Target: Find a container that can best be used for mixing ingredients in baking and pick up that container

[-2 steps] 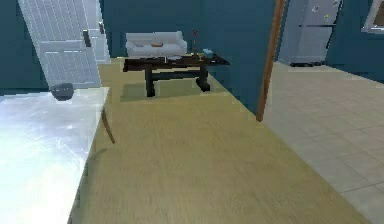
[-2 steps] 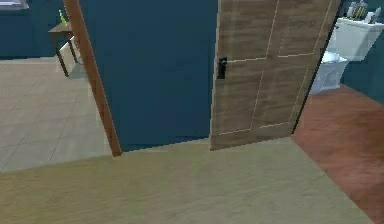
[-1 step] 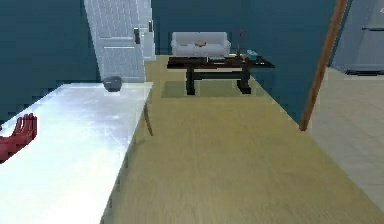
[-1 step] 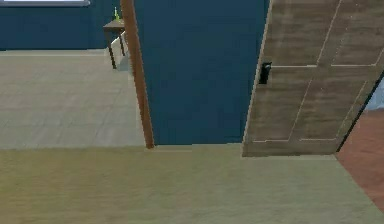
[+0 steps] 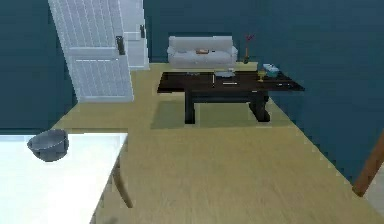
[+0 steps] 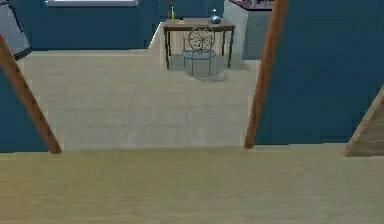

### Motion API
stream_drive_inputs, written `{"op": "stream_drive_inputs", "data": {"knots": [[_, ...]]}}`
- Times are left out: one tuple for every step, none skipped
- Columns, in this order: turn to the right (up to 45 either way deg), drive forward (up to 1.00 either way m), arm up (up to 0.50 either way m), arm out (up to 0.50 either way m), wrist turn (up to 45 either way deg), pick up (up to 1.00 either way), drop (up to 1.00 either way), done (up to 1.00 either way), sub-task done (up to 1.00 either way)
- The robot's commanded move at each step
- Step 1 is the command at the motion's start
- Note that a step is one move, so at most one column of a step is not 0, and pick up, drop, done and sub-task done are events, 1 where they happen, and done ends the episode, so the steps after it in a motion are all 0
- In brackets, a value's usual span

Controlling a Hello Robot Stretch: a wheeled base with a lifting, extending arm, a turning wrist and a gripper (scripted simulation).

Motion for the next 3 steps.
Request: {"op": "stream_drive_inputs", "data": {"knots": [[0.0, 1.0, 0.0, 0.0, 0.0, 0.0, 0.0, 0.0, 0.0], [-3.0, 0.0, 0.0, 0.0, 0.0, 0.0, 0.0, 0.0, 0.0], [45.0, 0.0, 0.0, 0.0, 0.0, 0.0, 0.0, 0.0, 0.0]]}}
